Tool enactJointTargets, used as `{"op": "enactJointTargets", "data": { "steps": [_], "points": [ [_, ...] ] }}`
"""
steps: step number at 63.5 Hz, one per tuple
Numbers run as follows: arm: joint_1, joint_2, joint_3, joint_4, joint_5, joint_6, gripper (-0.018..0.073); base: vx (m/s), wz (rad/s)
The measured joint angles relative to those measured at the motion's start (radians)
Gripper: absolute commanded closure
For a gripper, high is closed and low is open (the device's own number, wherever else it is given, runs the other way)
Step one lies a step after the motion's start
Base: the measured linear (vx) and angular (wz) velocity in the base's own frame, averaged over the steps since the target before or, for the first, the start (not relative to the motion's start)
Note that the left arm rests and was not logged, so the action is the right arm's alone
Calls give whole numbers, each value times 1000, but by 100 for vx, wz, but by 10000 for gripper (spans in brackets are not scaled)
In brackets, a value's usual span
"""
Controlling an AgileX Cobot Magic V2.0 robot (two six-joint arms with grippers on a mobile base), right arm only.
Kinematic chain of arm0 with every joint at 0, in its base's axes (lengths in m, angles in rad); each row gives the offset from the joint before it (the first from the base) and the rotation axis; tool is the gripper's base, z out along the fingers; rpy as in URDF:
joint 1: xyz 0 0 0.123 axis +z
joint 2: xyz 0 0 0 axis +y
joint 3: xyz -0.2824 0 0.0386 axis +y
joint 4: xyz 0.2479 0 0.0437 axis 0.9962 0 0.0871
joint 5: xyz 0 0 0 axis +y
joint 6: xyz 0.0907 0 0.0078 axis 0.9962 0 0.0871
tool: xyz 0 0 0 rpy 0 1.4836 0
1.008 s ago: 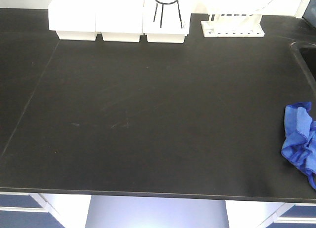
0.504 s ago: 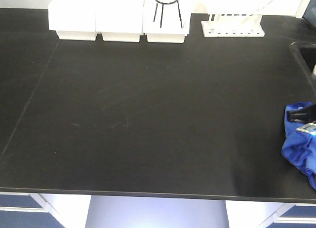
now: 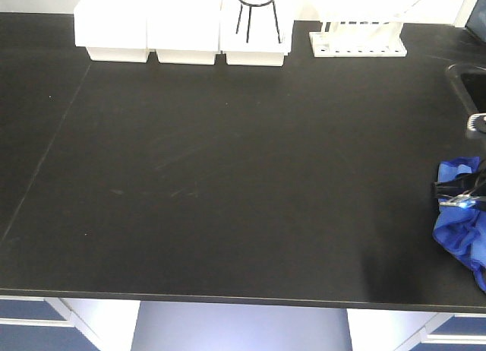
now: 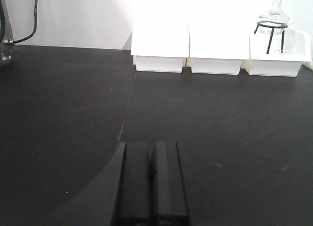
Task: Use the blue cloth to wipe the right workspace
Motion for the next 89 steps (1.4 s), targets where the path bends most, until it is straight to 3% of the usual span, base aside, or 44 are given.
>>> {"op": "enactJointTargets", "data": {
  "steps": [18,29,42,57,64,73,89],
  "points": [
    [-61,153,-1,-196,-31,183,158,0,0],
    [-87,201,-2,-268,-84,220,287,0,0],
    [-88,203,-2,-285,-216,225,571,0,0],
    [-82,48,-2,-217,-228,228,566,0,0],
    [-34,-89,-1,-194,-228,228,565,0,0],
    [101,-278,0,-171,-187,228,564,0,0],
    [323,-480,18,-64,75,209,564,0,0]
  ]
}}
